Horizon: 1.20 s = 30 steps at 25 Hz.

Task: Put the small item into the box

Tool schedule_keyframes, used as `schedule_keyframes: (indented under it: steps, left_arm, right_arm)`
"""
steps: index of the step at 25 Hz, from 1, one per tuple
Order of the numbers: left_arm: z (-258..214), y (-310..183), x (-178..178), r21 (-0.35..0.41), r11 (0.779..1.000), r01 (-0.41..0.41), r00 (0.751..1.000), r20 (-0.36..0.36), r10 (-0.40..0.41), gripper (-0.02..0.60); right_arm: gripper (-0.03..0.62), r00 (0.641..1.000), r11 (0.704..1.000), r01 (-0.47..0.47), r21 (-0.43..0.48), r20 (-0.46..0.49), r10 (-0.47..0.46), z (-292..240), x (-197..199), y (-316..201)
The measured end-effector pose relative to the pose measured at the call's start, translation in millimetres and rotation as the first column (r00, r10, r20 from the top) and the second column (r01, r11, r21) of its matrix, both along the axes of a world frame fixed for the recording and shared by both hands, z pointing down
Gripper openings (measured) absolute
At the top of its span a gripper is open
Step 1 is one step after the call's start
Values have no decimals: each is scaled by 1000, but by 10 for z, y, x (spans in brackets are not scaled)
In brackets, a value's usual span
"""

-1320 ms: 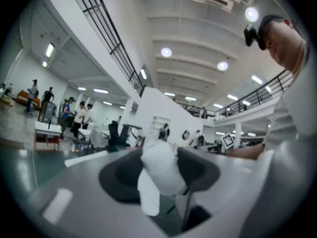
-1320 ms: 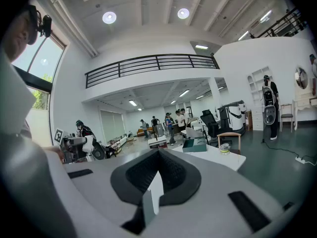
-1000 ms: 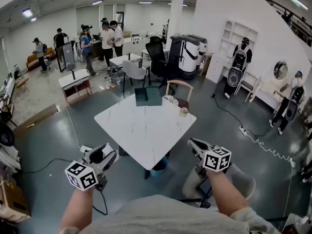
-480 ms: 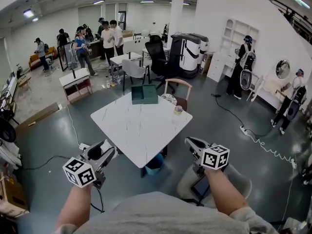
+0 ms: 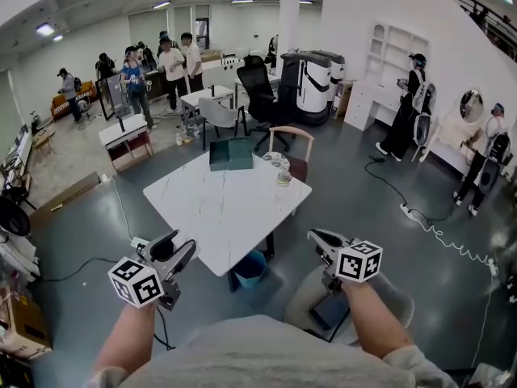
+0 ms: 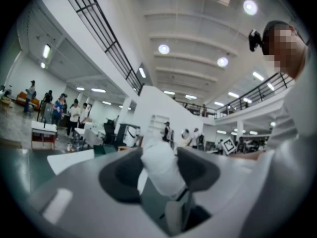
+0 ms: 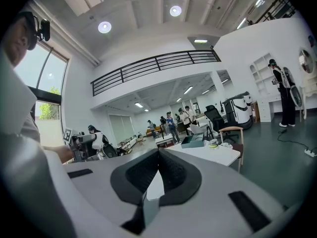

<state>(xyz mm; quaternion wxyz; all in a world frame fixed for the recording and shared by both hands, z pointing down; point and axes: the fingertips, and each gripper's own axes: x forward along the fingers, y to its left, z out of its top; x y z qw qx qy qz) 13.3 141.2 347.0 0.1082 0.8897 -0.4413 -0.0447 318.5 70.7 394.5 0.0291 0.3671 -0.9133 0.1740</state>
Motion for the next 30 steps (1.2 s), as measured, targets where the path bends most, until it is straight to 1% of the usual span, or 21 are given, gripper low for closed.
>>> schedule_keyframes:
  steps: [5,10,14,18,25,30]
  left_arm:
    - [36,-80,82,-9,1000,-5,1000,14,5,221]
    - [119,-293,-79,-13,1000,-5,1000,6,5,221]
    - [216,-624,-357,-16,999,-30,999,-19,30,221]
    - [263,-1112,-651,12,997,-78,997,-7,78,221]
    - [226,-2009,-1265,12,985,-173,985,-11,173,221]
    - [243,-2485,-1637,13,977,-214,977,-22,214,221]
  right_arm:
    - [8,1000,1000,-3,-17,21,4,109,78,-67]
    - [8,1000,999,-4,-42,10,4,251,-88,-247]
    - [8,1000,999,-11,-49,-16,10,289,-418,-519]
    - [8,998,999,-41,-31,-39,40,253,-758,-909]
    - [8,991,991,-126,-35,-39,124,127,-1411,-1566]
    - [8,987,989,-144,-33,-73,141,95,-1846,-1900]
